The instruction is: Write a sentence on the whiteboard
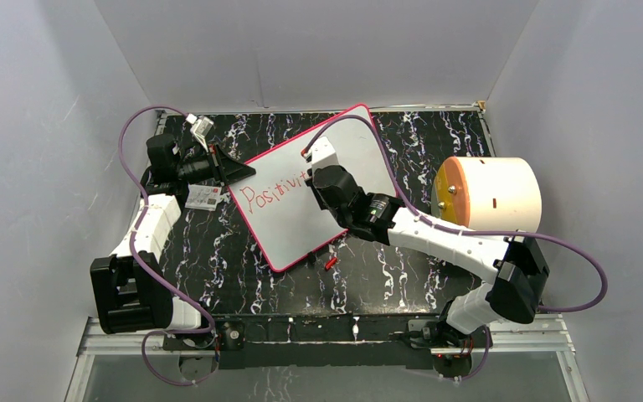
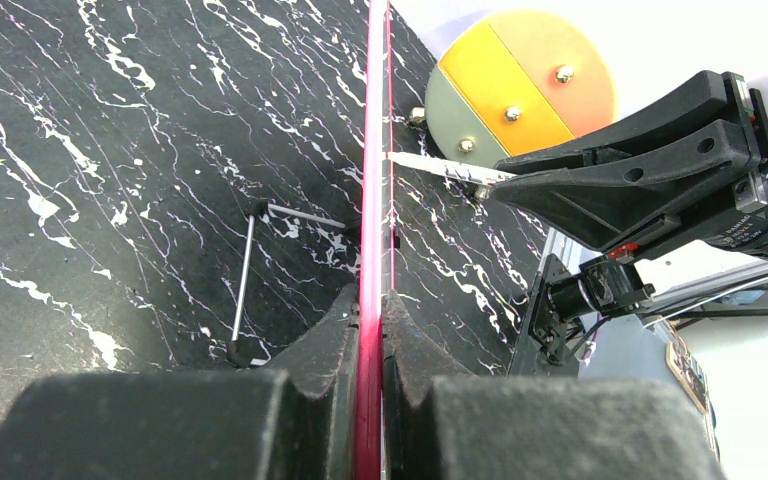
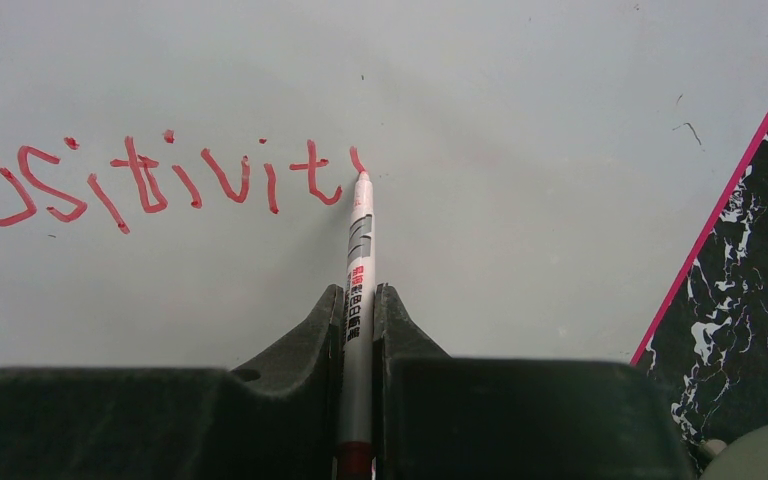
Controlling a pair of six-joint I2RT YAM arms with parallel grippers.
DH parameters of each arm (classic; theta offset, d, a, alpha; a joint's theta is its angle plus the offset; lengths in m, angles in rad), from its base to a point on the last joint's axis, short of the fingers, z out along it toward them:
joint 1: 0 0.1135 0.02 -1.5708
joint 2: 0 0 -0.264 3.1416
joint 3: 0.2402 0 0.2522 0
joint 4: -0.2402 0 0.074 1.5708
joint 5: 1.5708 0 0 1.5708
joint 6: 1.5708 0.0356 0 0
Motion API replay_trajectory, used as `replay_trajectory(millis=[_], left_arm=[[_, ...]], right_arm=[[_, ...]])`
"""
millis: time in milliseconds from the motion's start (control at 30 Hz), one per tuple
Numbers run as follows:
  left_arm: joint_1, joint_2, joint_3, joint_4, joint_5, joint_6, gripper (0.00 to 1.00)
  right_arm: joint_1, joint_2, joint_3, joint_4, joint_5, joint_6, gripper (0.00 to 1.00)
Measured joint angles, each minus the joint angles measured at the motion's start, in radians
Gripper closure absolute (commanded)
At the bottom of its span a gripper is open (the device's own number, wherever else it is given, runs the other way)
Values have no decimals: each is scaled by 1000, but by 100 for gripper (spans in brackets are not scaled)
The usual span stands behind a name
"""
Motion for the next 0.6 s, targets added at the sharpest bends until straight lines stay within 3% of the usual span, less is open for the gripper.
replay_trajectory(millis=[600], left_arm=[[0, 0, 0, 0, 0, 0, 100]], right_arm=[[0, 0, 0, -8, 3, 7, 100]])
